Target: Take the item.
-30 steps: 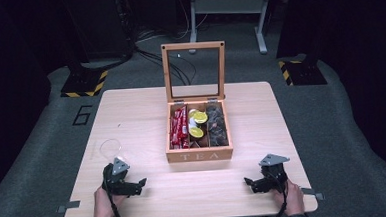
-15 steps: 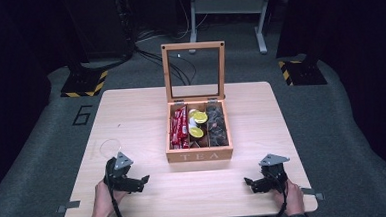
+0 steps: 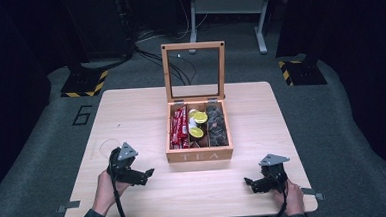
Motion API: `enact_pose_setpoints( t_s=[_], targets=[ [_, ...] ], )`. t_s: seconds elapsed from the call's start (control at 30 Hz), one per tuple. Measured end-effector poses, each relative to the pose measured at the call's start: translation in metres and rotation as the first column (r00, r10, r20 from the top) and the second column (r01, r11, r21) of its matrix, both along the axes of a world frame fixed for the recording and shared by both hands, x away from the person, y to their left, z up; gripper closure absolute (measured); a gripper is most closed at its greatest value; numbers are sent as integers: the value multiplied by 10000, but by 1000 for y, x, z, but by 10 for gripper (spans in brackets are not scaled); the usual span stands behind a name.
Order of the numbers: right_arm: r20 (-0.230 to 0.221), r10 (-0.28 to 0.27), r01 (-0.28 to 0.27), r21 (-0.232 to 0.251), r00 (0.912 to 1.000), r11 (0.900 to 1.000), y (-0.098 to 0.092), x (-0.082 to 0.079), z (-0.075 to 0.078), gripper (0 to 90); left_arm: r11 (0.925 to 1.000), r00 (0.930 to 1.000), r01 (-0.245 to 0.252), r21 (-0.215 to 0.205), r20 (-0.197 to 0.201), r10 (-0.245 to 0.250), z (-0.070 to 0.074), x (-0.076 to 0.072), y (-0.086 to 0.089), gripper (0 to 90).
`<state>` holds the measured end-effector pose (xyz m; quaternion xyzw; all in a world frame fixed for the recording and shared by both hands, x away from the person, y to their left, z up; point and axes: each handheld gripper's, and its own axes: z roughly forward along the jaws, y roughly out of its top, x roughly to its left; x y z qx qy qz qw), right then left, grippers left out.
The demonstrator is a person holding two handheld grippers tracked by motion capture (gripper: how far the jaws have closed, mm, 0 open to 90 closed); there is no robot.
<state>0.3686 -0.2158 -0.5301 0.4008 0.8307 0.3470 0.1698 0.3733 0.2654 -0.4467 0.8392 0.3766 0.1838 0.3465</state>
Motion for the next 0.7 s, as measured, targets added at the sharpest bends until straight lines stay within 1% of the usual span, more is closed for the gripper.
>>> enact_pose_setpoints(
  t_s=[0.1, 0.13, 0.17, 0.23, 0.33, 0.4, 0.43, 0.47, 0.6, 0.67, 0.7],
  targets=[
    [6, 1, -1, 3, 10000, 10000, 0, 0, 0, 0, 9998, 9998, 199, 100, -30, -199, 7, 3, -3, 3],
    [4, 0, 0, 3, 10000, 10000, 0, 0, 0, 0, 9996, 9997, 245, 133, 51, -245, 9, 4, -4, 5],
    [4, 0, 0, 3, 10000, 10000, 0, 0, 0, 0, 9996, 9996, 278, 66, 44, -279, 11, 5, -6, 5],
    [16, -3, 3, 8, 10000, 10000, 0, 0, 0, 0, 9991, 9992, 395, 183, 78, -397, 16, 7, -8, 5],
    [8, 1, -1, 2, 10000, 10000, 0, 0, 0, 0, 9987, 9987, 487, 127, 111, -489, 22, 10, -13, 7],
    [5, -1, 1, 2, 10000, 10000, 0, 0, 0, 0, 9981, 9982, 577, 208, 116, -580, 27, 12, -15, 7],
    [5, -1, 1, 2, 10000, 10000, 0, 0, 0, 0, 9981, 9981, 603, 146, 110, -605, 29, 13, -17, 7],
    [5, 0, 0, 5, 10000, 10000, 0, 0, 0, 0, 9973, 9974, 690, 265, 197, -696, 34, 16, -20, 8],
    [5, -1, 1, 3, 10000, 10000, 0, 0, 0, 0, 9963, 9966, 806, 285, 172, -811, 39, 21, -24, 8],
    [5, 1, -1, 3, 10000, 10000, 0, 0, 0, 0, 9963, 9964, 780, 352, 297, -790, 42, 24, -27, 8],
    [5, -1, 1, 1, 10000, 10000, 0, 0, 0, 0, 9955, 9959, 872, 362, 216, -881, 44, 25, -28, 8]
  ],
)
